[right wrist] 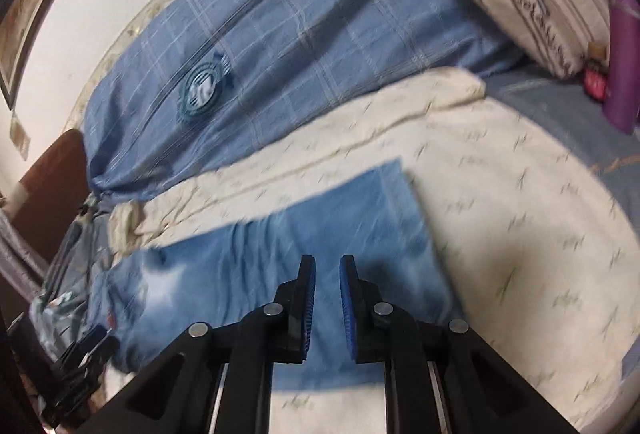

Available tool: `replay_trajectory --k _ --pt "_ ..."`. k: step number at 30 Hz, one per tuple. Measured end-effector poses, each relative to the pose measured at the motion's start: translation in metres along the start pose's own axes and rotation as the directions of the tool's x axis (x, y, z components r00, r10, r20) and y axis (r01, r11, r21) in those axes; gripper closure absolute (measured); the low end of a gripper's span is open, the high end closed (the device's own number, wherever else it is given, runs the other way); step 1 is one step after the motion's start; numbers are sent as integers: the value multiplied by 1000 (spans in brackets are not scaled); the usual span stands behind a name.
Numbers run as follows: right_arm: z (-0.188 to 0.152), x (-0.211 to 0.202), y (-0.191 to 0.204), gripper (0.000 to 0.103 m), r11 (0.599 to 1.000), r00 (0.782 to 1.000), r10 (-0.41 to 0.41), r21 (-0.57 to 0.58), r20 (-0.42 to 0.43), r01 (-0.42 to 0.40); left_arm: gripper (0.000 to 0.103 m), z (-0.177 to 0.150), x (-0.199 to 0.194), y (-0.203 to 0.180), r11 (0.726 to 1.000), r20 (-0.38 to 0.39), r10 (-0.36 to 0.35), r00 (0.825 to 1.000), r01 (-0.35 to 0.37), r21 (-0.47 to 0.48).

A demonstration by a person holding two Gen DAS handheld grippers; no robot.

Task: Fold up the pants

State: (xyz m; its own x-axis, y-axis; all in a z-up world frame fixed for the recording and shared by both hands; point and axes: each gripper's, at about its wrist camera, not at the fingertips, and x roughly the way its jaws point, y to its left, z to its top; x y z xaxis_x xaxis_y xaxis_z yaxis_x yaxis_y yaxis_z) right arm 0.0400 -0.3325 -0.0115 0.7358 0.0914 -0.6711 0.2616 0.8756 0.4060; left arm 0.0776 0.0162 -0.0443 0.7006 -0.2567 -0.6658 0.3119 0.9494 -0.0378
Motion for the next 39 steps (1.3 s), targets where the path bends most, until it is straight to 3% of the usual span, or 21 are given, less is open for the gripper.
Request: replay_trajectory --k 7,10,12,15,18,20,22,24,25,26,28,29,30,31,32,35,39 --pt "20 41 -29 88 993 998 0 118 -65 8 34 1 42 -24 999 -161 -52 986 51 -11" --pt "13 64 -45 88 985 985 -30 164 -173 58 34 -5 47 -15 997 -217 -77 973 70 -38" --pt "14 59 -46 88 983 987 -18 178 -159 47 34 -7 43 -4 995 -218 -94 971 82 -62" --pt "14 51 -35 85 985 990 -24 164 -136 47 34 -5 27 15 996 -157 -51 986 39 -82" --pt "19 48 -1 85 990 987 108 102 -122 -96 34 -2 13 33 993 -100 -4 995 -8 -121" --pt "22 45 32 85 976 972 215 44 -90 -212 34 -2 7 48 988 -88 46 995 -59 -145" --pt "23 36 61 85 938 938 346 1 -35 -346 34 -3 5 59 981 -93 61 994 -77 -177" --pt "22 23 89 65 907 907 418 -77 52 -414 34 -5 9 66 975 -122 119 985 -139 -175" --pt "19 19 106 17 896 894 438 -122 91 -427 34 -8 11 69 970 -147 167 975 -190 -155" --pt "17 20 113 0 897 893 436 -135 108 -422 34 -11 14 71 966 -169 192 967 -217 -139" --pt "15 33 130 0 915 906 396 -151 150 -375 34 -14 17 71 968 -188 201 961 -224 -111" --pt "17 48 142 0 931 933 347 -156 99 -330 34 -15 18 67 968 -186 222 957 -239 -77" --pt "19 70 154 0 938 952 307 -165 -4 -304 34 -15 20 63 967 -186 240 953 -252 -44" --pt "19 93 167 4 941 957 270 -184 -104 -285 33 -16 20 60 966 -187 249 950 -258 -21" --pt "19 109 177 12 942 963 222 -221 -151 -252 33 -16 21 60 968 -191 242 951 -251 -21" --pt "18 143 206 24 910 967 132 -360 -219 -206 32 -15 22 69 973 -209 202 957 -220 -67" --pt "12 168 237 29 835 956 69 -507 -285 -212 32 -14 21 73 976 -216 173 961 -196 -92"
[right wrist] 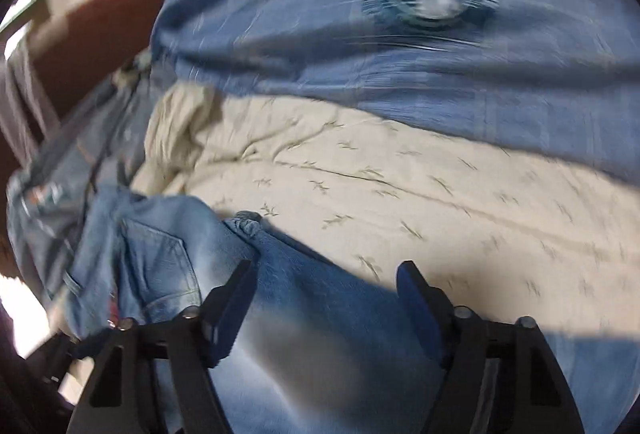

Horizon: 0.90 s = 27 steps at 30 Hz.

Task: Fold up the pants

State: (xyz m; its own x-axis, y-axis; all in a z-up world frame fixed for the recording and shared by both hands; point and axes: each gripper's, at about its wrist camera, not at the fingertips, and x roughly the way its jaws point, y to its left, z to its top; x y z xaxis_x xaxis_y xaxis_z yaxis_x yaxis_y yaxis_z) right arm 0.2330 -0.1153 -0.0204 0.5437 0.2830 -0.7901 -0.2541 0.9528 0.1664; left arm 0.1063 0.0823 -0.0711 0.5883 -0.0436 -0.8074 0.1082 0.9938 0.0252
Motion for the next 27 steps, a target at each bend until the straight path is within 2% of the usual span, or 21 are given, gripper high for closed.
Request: replay_trajectory --k 3,6,10,11,13,15,19,23,24,25,26,27 --pt "8 25 19 33 992 998 -16 -125 -58 8 32 0 -1 2 1000 -3 -17 1000 17 -10" --pt "6 54 36 45 976 988 -44 -219 -148 10 32 2 0 5 999 -6 -33 999 33 -21" --pt "-3 67 53 74 954 982 -47 -299 -186 -11 32 2 1 8 1000 -12 -26 1000 26 -11" --pt "-4 67 58 84 947 981 -66 -321 -181 5 32 2 1 8 1000 -12 -24 1000 24 -5" --pt "-4 67 63 95 930 980 -127 -361 -155 64 32 1 1 8 1000 -12 -24 1000 24 -1" --pt "-2 68 63 96 929 976 -172 -350 -132 117 32 1 2 10 1000 -12 -21 1000 21 0" --pt "3 77 51 97 954 973 -186 -261 -135 146 32 0 3 13 1000 -13 -5 1000 5 0" --pt "11 71 34 97 966 971 -228 -141 -70 217 32 -3 2 15 1000 -16 2 1000 -2 3" --pt "12 65 30 97 974 977 -208 -105 -54 202 32 -3 1 17 1000 -17 -2 1000 2 -2" --pt "13 55 24 97 990 990 -134 -54 -39 132 32 -3 0 20 1000 -15 -8 1000 7 -9" --pt "15 41 20 96 1000 1000 13 -4 -20 -13 32 -3 -2 23 1000 -7 -9 1000 9 -23" --pt "17 31 19 96 995 995 96 19 -17 -96 32 -2 -6 27 999 8 2 1000 -2 -39"
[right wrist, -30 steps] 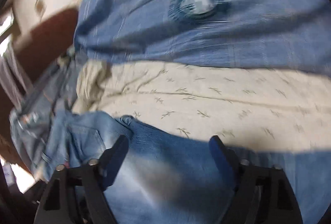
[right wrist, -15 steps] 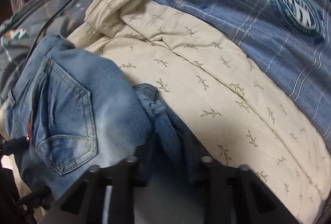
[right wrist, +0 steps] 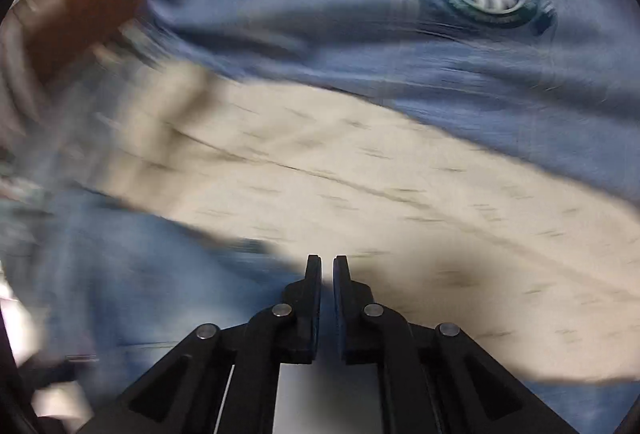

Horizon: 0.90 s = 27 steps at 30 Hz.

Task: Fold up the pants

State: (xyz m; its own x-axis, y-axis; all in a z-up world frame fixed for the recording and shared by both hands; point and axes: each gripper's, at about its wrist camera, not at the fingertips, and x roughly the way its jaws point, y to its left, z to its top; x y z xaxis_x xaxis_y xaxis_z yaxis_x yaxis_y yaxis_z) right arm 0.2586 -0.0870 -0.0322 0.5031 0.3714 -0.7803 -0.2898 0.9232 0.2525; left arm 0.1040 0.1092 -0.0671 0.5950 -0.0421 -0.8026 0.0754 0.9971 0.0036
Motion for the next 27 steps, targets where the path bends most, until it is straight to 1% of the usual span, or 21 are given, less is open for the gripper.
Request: replay_trajectory --k 1,3,4,6,7,8,9,11,12,13,14,16,18,20,21,23,25,27 --pt "2 -5 0 95 1000 1000 25 12 -2 -25 32 1 -4 4 1000 17 14 1000 -14 -15" --pt "11 -13 -6 93 992 995 97 76 -5 -96 32 4 -8 12 998 35 2 999 0 -58" --pt "13 -14 -8 89 990 994 106 95 -12 -105 32 4 -9 14 997 40 6 999 -4 -74" --pt "17 -8 -10 86 984 991 124 139 -46 -116 32 6 -10 21 990 56 121 991 -116 -84" --pt "17 -4 -9 85 982 989 134 140 -55 -125 32 7 -12 27 985 65 144 987 -136 -108" --pt "16 1 -7 85 983 988 140 132 -70 -130 32 8 -15 36 982 76 132 988 -119 -146" --pt "14 6 -3 85 985 986 140 118 -91 -129 32 8 -17 44 977 83 140 987 -124 -176" --pt "9 16 2 85 985 983 147 106 -113 -135 32 8 -14 55 959 74 225 972 -207 -194" --pt "9 19 3 85 986 985 138 109 -106 -127 32 9 -10 58 956 61 233 971 -217 -196" --pt "9 20 5 85 987 988 127 115 -90 -116 32 8 -5 60 960 41 216 976 -204 -190" --pt "10 25 6 85 986 988 130 120 -79 -120 32 8 0 57 964 20 215 976 -209 -167" --pt "11 30 13 83 984 986 144 119 -83 -134 32 4 7 47 965 5 253 967 -252 -79" --pt "8 35 25 83 986 978 158 82 -135 -148 32 1 8 43 965 12 259 966 -259 -39" --pt "-3 38 43 83 992 971 117 -13 -209 -122 32 -3 12 46 969 -9 245 969 -245 -12" --pt "-8 37 48 83 992 969 106 -41 -223 -118 32 -7 13 47 971 -17 239 971 -239 7" --pt "-22 32 56 83 986 958 102 -98 -269 -133 32 -13 10 45 971 -6 237 972 -236 42" --pt "-29 25 57 83 983 952 83 -135 -293 -128 32 -17 9 44 974 -6 220 975 -220 49" --pt "-30 14 50 83 983 962 67 -147 -263 -109 32 -17 8 46 980 -14 199 980 -198 34"
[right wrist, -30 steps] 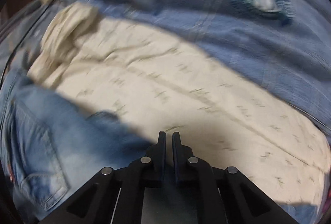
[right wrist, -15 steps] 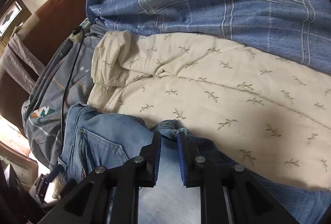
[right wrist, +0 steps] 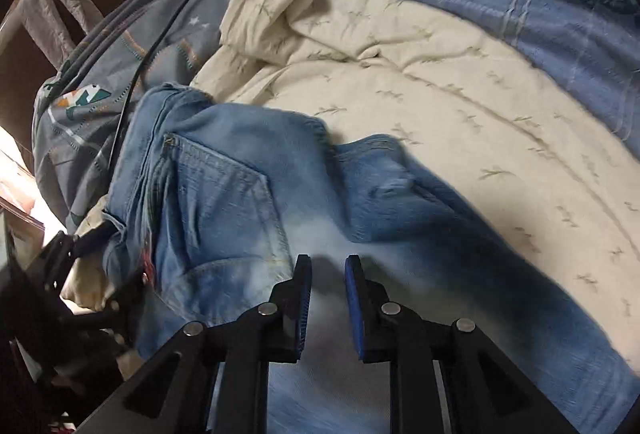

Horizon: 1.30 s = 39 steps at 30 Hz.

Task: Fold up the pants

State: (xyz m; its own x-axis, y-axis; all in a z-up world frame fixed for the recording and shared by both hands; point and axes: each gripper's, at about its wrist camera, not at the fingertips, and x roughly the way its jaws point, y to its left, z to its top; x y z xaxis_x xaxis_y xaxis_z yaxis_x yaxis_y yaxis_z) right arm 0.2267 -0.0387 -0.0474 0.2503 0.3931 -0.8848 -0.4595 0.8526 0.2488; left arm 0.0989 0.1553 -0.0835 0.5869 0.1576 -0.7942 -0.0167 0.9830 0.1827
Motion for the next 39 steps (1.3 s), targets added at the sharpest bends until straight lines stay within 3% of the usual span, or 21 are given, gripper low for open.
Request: replay_trajectory --k 5,6,8,12,15,17,19,22,23,25,28,31,34,37,39 --pt "11 -40 -25 80 995 979 14 92 202 -33 32 -1 1 -3 1000 -4 5 1000 -5 -4" --pt "15 -44 -30 74 991 973 28 123 229 -58 32 0 2 -2 1000 -4 4 1000 -4 -7" --pt "20 -41 -36 28 986 973 16 161 229 -54 32 1 1 -2 1000 -5 2 1000 -2 -9" --pt "25 -23 -38 27 978 979 -11 204 203 -31 31 1 2 0 1000 -7 -4 1000 4 -19" --pt "28 -3 -41 34 964 985 35 254 167 -78 31 1 2 0 1000 -7 -6 1000 6 -21" --pt "28 10 -41 59 960 988 59 264 144 -96 31 1 2 -1 1000 -6 -6 1000 6 -21" --pt "30 23 -39 74 960 994 42 270 100 -67 31 1 2 -1 1000 -3 -4 1000 4 -17" --pt "27 29 -42 83 934 993 97 337 74 -117 31 1 0 -2 1000 5 4 1000 -4 -15" --pt "27 25 -46 87 908 983 149 379 109 -180 31 1 -1 -3 1000 9 8 1000 -8 -18" --pt "31 18 -55 88 856 959 223 437 174 -278 31 1 -2 -5 1000 14 21 1000 -21 -14" --pt "34 22 -65 88 787 938 280 510 204 -346 30 2 -3 -7 999 19 37 999 -37 -2" --pt "33 31 -80 88 685 902 330 586 279 -432 30 4 -3 -6 999 25 43 999 -43 0" --pt "22 39 -96 88 564 850 368 636 376 -526 29 1 -3 -8 998 31 58 998 -59 22" --pt "19 38 -107 88 512 836 345 661 427 -549 29 -2 -1 -2 1000 12 28 1000 -28 -4" --pt "19 34 -107 88 533 843 335 654 420 -537 29 -5 -2 3 1000 1 -4 1000 4 -30"
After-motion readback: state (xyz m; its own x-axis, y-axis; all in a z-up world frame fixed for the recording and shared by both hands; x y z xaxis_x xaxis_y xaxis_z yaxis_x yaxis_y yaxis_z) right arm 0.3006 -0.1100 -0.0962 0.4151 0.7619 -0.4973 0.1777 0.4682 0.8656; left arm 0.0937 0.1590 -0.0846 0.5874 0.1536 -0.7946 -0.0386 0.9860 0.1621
